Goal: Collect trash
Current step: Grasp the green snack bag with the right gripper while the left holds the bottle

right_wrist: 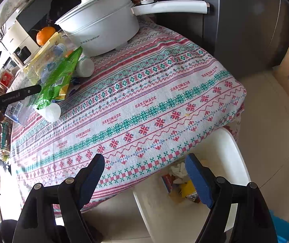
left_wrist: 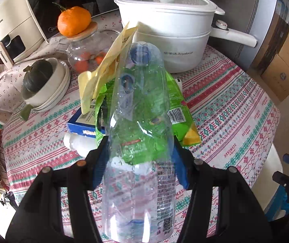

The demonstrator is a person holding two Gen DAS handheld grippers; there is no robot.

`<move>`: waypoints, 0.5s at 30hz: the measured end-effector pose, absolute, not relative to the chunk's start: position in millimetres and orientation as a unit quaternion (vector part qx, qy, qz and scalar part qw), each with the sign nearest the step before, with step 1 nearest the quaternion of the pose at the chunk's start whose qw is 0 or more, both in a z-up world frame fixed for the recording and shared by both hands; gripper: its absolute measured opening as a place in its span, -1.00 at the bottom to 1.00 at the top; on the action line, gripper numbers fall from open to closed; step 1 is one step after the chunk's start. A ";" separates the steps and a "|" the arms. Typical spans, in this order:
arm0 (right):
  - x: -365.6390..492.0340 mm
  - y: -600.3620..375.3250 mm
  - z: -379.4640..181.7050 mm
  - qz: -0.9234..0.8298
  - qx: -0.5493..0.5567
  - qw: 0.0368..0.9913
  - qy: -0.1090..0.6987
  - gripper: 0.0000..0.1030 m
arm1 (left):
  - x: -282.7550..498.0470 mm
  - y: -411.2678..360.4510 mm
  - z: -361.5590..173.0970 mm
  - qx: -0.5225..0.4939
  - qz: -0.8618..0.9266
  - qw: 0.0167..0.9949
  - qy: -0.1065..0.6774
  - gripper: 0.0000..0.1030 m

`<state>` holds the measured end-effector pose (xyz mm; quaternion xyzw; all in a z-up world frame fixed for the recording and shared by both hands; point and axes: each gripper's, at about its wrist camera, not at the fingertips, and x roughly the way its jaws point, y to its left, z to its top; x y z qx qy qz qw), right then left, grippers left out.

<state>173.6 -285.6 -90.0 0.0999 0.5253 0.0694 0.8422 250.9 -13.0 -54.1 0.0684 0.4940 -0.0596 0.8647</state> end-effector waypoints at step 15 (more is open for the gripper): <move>188.1 -207.1 -71.2 0.142 0.065 0.850 0.504 0.61 | 145.9 40.5 -22.5 0.030 -0.021 0.912 0.408 0.16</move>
